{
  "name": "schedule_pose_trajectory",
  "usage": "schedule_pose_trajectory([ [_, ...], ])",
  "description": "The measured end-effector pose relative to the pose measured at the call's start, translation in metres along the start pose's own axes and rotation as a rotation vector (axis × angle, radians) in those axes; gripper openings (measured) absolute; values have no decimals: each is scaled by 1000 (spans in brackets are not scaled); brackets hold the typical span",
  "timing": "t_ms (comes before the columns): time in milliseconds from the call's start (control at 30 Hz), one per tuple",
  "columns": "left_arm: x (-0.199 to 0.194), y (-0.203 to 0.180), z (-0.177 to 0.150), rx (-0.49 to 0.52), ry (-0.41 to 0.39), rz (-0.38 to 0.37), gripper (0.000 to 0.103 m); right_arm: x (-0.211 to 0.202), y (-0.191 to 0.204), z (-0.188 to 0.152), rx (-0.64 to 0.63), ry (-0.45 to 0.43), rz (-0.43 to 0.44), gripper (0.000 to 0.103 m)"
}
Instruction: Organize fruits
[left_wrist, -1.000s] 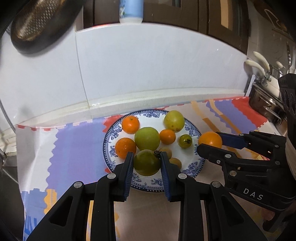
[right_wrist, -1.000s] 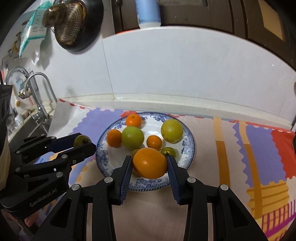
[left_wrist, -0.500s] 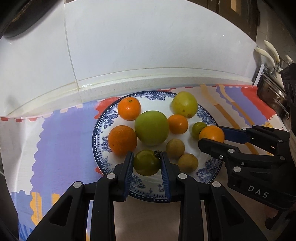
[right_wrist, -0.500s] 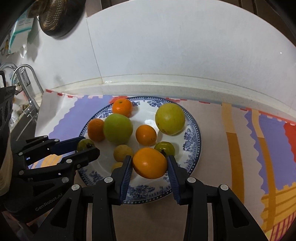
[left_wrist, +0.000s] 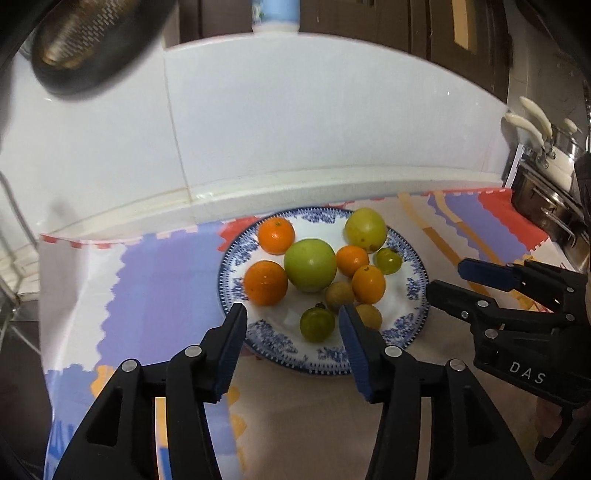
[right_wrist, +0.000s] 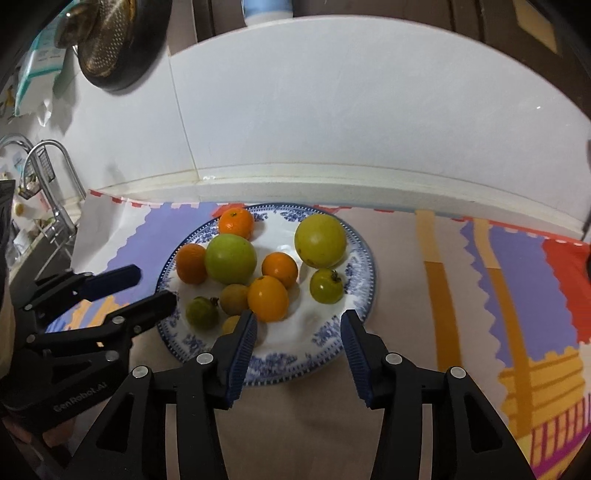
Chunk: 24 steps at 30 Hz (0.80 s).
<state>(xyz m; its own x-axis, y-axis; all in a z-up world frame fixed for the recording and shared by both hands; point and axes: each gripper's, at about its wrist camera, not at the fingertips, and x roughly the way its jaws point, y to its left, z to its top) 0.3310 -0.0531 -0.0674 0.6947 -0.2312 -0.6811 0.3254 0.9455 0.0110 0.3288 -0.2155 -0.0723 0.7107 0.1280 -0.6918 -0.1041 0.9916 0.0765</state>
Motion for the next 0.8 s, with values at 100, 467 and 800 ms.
schedule_pose_trajectory([
  [100,-27,0,-4,-12,-42,8,61,-19,2,-5,1,-21,-17,49],
  [467,-108,-6,-21,-46,-148,76,79,-102,22,-30,7,-126,-50,68],
  [800,-158,-8,-44,-46,-185,111,92,-157,37,-52,3,-193,-95,81],
])
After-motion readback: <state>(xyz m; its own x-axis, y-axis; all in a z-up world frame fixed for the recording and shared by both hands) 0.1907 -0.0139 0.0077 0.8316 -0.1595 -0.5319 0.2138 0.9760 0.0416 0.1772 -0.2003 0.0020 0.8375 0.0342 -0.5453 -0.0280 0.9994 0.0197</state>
